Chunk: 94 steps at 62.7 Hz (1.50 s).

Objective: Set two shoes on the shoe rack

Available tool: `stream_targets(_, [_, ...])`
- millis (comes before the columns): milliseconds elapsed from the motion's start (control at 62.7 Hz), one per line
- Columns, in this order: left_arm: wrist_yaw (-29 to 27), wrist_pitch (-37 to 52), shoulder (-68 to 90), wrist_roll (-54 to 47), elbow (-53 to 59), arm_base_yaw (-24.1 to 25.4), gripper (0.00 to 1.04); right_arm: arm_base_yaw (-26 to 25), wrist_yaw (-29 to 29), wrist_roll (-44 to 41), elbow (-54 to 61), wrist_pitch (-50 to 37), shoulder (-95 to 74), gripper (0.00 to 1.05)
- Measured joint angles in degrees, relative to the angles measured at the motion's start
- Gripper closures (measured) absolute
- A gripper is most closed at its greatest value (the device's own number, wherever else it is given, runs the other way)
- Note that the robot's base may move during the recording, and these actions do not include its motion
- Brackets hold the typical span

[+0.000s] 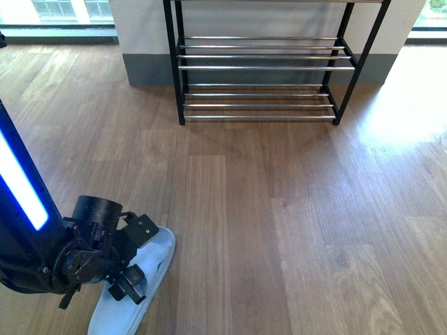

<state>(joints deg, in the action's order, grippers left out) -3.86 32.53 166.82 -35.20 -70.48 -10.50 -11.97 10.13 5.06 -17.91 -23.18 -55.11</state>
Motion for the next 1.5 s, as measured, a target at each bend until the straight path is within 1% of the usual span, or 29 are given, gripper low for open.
stream_targets(96, [-0.04,0.26,-0.17,1.05,0.07,0.00,0.75,0.00,0.00,0.00,0.00,0.00,0.00,1.03])
stream_targets(144, [-0.22,0.59,-0.31,1.44,0.24,0.00,0.80,0.00,0.02,0.00,0.00,0.00,0.00,1.03])
stream_targets(160, [-0.26,0.87,-0.44,1.70,0.37,-0.02,0.84,0.00,0.00,0.00,0.00,0.00,0.00,1.03])
stream_targets(255, [-0.35,2.21,-1.31,2.91,1.33,0.00,0.96,0.00,0.02,0.00,0.00,0.00,0.00,1.03])
stream_targets(271, [-0.28,2.62,-1.70,3.43,1.68,0.00,0.99,0.00,0.00,0.00,0.00,0.00,0.00,1.03])
stream_targets(303, [-0.15,3.04,-2.10,3.89,2.05,-0.02,1.02,0.00,0.00,0.00,0.00,0.00,0.00,1.03])
stream_targets(526, [0.44,9.60,-9.18,10.34,8.96,0.00,1.03,0.00,0.00,0.00,0.00,0.00,0.00,1.03])
stream_targets(638, [-1.42,12.90,-15.76,12.90,15.06,-0.42,1.03,0.00,0.00,0.00,0.00,0.00,0.00,1.03])
stream_targets(750, [-5.53,14.95,-26.56,13.90,23.82,-1.62,1.03,0.00,0.00,0.00,0.00,0.00,0.00,1.03])
stream_targets(829, [-6.75,15.82,-33.83,13.66,28.89,-2.14,1.03,0.00,0.00,0.00,0.00,0.00,0.00,1.03])
stream_targets(877, [-7.37,15.56,-42.80,13.51,34.27,-2.14,1.03,0.00,0.00,0.00,0.00,0.00,0.00,1.03])
stream_targets(925, [-8.24,14.03,-50.77,13.57,38.51,-1.70,1.03,0.00,0.00,0.00,0.00,0.00,0.00,1.03])
stream_targets(989, [-8.02,11.63,-57.81,14.23,41.97,-1.05,1.03,0.00,0.00,0.00,0.00,0.00,0.00,1.03])
stream_targets(1133, [-9.75,3.41,-75.56,15.17,49.48,0.48,1.03,0.00,0.00,0.00,0.00,0.00,0.00,1.03])
stream_targets(1244, [-9.90,-6.54,-91.43,15.06,53.53,1.25,1.03,0.00,0.00,0.00,0.00,0.00,0.00,1.03])
stream_targets(1404, [-9.75,-20.44,-111.08,15.58,55.01,2.10,1.03,0.00,0.00,0.00,0.00,0.00,0.00,1.03])
stream_targets(1467, [-11.23,-26.32,-119.47,16.87,55.49,2.62,1.03,0.00,0.02,0.00,0.00,0.00,0.00,1.03])
stream_targets(1499, [-11.61,-27.89,-121.90,17.33,55.67,2.73,1.03,0.00,0.00,0.00,0.00,0.00,0.00,1.03])
